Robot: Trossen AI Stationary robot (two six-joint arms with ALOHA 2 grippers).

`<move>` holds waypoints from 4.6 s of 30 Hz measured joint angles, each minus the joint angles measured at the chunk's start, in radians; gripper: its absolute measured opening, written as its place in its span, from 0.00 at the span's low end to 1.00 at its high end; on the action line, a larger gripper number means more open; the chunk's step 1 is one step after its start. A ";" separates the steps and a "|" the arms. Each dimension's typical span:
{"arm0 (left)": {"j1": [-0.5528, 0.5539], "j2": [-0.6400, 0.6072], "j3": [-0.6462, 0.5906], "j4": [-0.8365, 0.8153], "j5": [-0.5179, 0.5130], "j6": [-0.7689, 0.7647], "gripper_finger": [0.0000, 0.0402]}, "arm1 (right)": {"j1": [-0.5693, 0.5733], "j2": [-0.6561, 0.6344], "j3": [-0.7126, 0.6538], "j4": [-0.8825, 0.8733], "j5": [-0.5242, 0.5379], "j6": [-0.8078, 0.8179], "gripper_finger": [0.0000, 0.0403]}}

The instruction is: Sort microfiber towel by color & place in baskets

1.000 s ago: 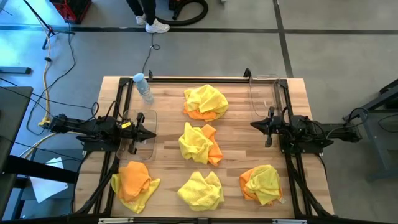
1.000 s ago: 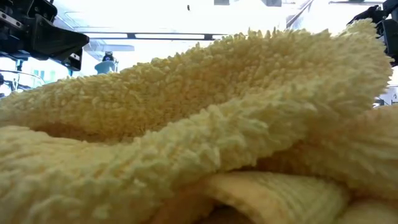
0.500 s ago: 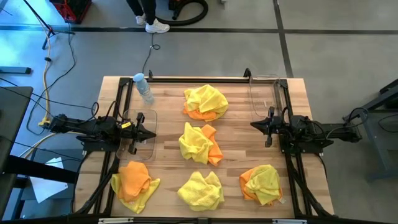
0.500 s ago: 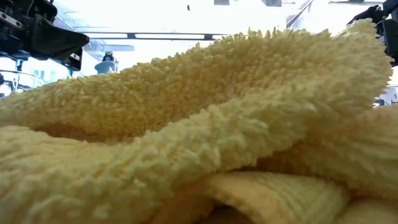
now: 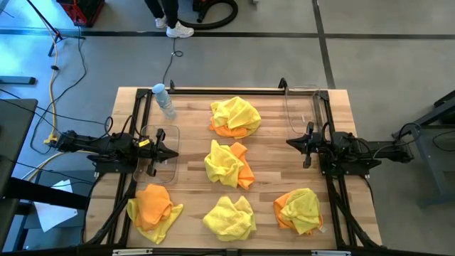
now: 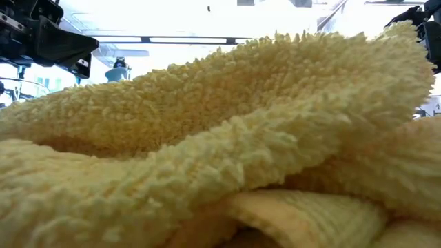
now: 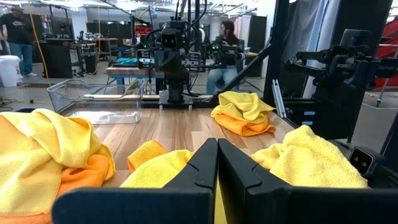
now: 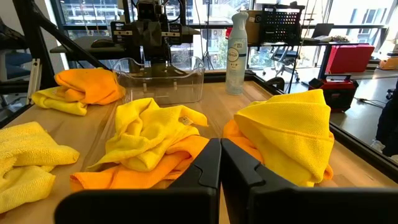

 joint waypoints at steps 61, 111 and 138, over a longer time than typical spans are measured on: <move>0.032 1.247 0.997 0.181 -0.525 0.028 0.00 | 0.000 0.000 0.000 0.000 0.000 0.000 0.00; 0.491 2.162 1.855 -0.973 -0.105 -0.312 0.03 | 0.000 0.000 0.000 0.000 0.000 0.000 0.00; 0.008 1.485 1.856 -1.312 -0.565 -0.882 0.00 | 0.000 0.007 0.000 0.000 -0.002 0.000 0.00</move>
